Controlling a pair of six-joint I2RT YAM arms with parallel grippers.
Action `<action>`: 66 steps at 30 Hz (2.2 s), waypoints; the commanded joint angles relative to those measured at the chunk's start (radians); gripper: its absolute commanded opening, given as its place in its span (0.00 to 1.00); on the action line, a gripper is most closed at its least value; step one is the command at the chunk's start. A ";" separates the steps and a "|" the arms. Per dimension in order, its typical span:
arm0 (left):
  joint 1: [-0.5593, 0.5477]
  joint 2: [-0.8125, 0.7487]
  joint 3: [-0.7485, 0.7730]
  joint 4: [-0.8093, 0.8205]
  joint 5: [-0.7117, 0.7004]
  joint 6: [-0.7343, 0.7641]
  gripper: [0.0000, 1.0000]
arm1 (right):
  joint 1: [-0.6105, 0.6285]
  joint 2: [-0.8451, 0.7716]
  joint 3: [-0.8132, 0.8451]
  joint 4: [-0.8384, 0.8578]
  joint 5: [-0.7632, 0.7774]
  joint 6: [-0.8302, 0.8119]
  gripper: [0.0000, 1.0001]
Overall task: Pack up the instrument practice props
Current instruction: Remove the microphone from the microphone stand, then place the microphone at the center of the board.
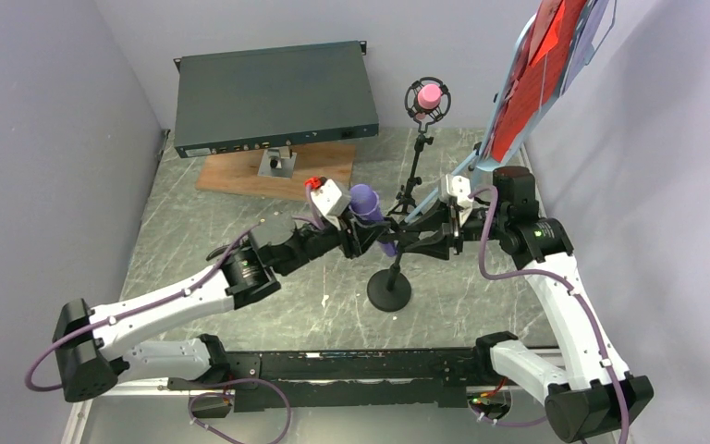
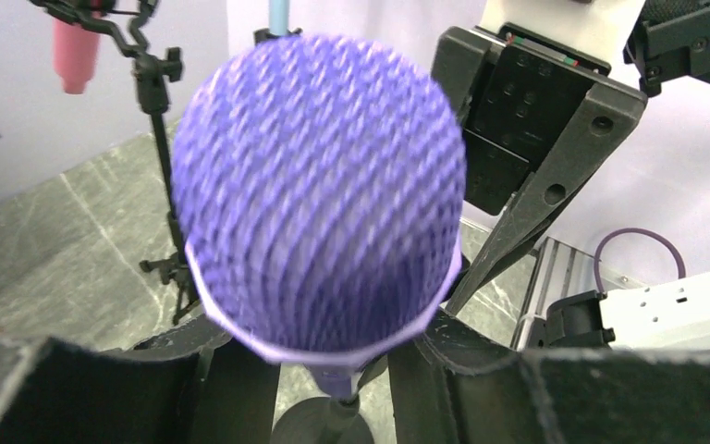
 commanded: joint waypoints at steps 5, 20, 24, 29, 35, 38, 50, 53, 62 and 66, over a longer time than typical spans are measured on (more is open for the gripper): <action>0.001 -0.145 0.000 -0.088 0.008 0.044 0.00 | -0.039 -0.005 -0.015 0.019 0.028 -0.024 0.00; 0.001 -0.210 0.028 -0.470 -0.146 0.042 0.00 | -0.085 -0.031 -0.062 -0.117 -0.066 -0.199 0.97; 0.002 -0.217 0.002 -0.523 -0.190 0.016 0.00 | -0.126 -0.044 -0.066 -0.161 -0.088 -0.250 0.99; 0.002 -0.191 -0.009 -0.614 -0.318 -0.009 0.00 | -0.207 -0.073 -0.130 -0.177 -0.093 -0.297 0.99; 0.107 -0.155 -0.070 -0.643 -0.395 -0.160 0.00 | -0.307 -0.078 -0.165 -0.189 -0.061 -0.323 0.99; 0.333 -0.169 -0.160 -0.572 -0.202 -0.308 0.00 | -0.324 -0.071 -0.167 -0.201 -0.053 -0.336 0.99; 0.890 -0.116 -0.374 -0.229 0.163 -0.883 0.03 | -0.327 -0.063 -0.183 -0.203 -0.017 -0.364 0.99; 0.975 -0.077 -0.363 -0.225 0.157 -0.997 0.06 | -0.325 -0.063 -0.182 -0.206 -0.008 -0.370 0.99; 1.132 0.126 -0.168 -0.427 0.149 -1.120 0.14 | -0.315 -0.062 -0.181 -0.213 0.005 -0.381 0.99; 1.199 0.221 -0.151 -0.389 0.209 -1.171 0.14 | -0.308 -0.064 -0.181 -0.214 0.010 -0.381 0.99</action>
